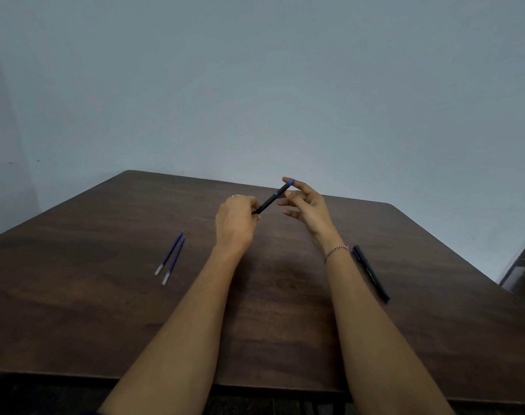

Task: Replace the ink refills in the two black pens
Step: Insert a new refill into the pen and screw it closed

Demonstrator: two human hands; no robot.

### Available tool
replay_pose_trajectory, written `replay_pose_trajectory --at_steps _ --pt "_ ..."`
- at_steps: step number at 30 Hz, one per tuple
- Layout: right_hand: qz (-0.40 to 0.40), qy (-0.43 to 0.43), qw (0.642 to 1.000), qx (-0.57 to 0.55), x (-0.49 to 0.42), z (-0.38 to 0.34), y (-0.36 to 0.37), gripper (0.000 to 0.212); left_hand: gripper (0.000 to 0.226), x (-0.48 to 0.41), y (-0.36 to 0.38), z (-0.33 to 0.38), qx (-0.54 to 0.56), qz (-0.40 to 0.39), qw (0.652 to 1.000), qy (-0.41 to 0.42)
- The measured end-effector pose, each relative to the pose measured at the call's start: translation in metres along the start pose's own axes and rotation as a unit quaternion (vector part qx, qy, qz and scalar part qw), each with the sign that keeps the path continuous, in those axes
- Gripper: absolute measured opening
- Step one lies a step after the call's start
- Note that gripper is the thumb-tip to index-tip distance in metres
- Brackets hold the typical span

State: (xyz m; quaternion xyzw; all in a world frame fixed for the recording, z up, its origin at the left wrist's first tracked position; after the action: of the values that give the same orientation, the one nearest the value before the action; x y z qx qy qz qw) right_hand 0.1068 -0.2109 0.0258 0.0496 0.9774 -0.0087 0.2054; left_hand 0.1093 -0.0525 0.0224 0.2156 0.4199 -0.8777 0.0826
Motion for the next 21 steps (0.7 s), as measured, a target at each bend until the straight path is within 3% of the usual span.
replay_pose_trajectory --at_steps 6,15,21 --pt "0.024 0.02 0.999 -0.017 -0.0018 0.0036 -0.0043 0.013 0.024 0.0032 0.0007 0.0008 0.005 0.01 1.0 0.004" --pt "0.012 0.043 0.997 -0.069 -0.0012 0.0055 -0.0012 0.026 0.022 0.004 -0.001 -0.0007 0.007 0.022 1.0 0.007" --pt "0.01 0.023 0.998 -0.06 0.0016 0.0031 -0.0038 0.019 0.02 0.0033 -0.0004 -0.001 0.01 0.027 1.0 0.006"
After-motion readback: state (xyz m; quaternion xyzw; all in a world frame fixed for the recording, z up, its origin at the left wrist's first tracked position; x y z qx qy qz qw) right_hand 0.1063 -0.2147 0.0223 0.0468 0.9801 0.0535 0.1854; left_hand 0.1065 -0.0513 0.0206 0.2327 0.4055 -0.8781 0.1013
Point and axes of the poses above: each hand's wrist, its own x-axis away from the middle knuckle, its own y-axis out of the palm, z = x × y, the point moved 6 cm from there along -x, towards the middle knuckle, and after that the axes turned 2 degrees about -x, right-handed, at the moved point
